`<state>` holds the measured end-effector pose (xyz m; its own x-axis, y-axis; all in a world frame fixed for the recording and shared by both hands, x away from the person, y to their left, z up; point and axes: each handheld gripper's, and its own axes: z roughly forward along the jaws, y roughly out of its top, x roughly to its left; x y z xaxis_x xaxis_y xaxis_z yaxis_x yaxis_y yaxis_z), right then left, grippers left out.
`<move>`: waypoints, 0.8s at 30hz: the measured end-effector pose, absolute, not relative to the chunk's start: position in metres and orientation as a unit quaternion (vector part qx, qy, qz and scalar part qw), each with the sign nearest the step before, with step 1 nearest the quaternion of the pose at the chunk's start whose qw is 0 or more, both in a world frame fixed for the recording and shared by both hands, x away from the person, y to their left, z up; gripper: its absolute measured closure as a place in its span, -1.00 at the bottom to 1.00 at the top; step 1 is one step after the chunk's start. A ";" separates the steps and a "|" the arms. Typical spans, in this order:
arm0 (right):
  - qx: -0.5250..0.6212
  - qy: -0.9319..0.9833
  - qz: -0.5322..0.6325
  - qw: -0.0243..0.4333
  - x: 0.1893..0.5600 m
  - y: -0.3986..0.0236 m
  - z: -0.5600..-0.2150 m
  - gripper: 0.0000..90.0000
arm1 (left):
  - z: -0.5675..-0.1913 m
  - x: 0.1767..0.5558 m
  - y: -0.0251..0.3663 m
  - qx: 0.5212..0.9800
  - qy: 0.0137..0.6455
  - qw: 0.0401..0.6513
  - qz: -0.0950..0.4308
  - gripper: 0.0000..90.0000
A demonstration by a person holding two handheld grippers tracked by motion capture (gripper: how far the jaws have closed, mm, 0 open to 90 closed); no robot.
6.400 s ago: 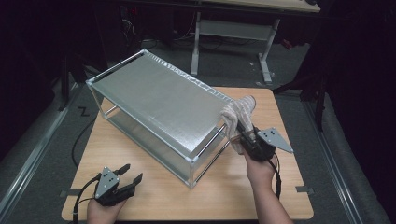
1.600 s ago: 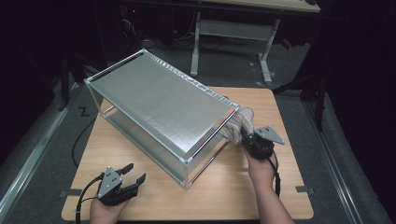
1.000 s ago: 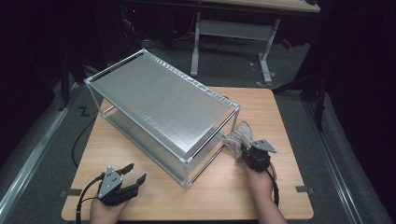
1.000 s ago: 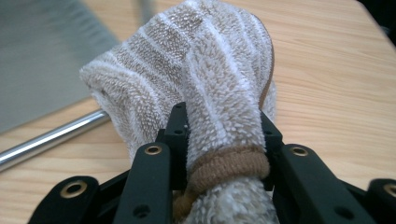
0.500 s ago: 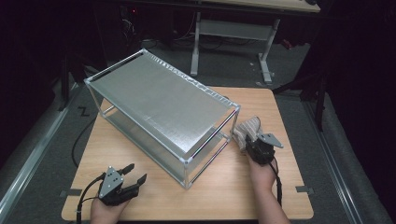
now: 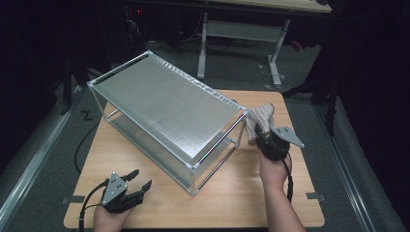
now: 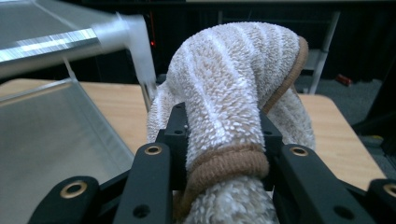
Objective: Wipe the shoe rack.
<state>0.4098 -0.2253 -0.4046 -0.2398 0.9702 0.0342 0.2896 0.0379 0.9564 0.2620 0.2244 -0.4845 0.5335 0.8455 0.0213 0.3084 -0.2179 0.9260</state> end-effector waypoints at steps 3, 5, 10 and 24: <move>0.497 0.623 0.485 0.361 0.406 -0.225 -0.397 0.50 | -0.484 0.262 0.224 0.729 0.395 0.485 0.277 -0.14; 0.496 0.626 0.482 0.361 0.406 -0.225 -0.398 0.50 | -0.485 0.262 0.224 0.730 0.395 0.485 0.277 -0.14; 0.503 0.646 0.458 0.345 0.404 -0.223 -0.422 0.50 | -0.485 0.262 0.224 0.728 0.396 0.486 0.276 -0.14; 0.527 0.668 0.418 0.319 0.383 -0.236 -0.469 0.47 | -0.486 0.263 0.221 0.729 0.394 0.488 0.273 -0.14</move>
<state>0.3829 -0.2357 -0.4689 -0.2411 0.9704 0.0148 0.4382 0.0952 0.8938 0.2632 0.2213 -0.4856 0.5403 0.8414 0.0128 0.3086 -0.2122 0.9272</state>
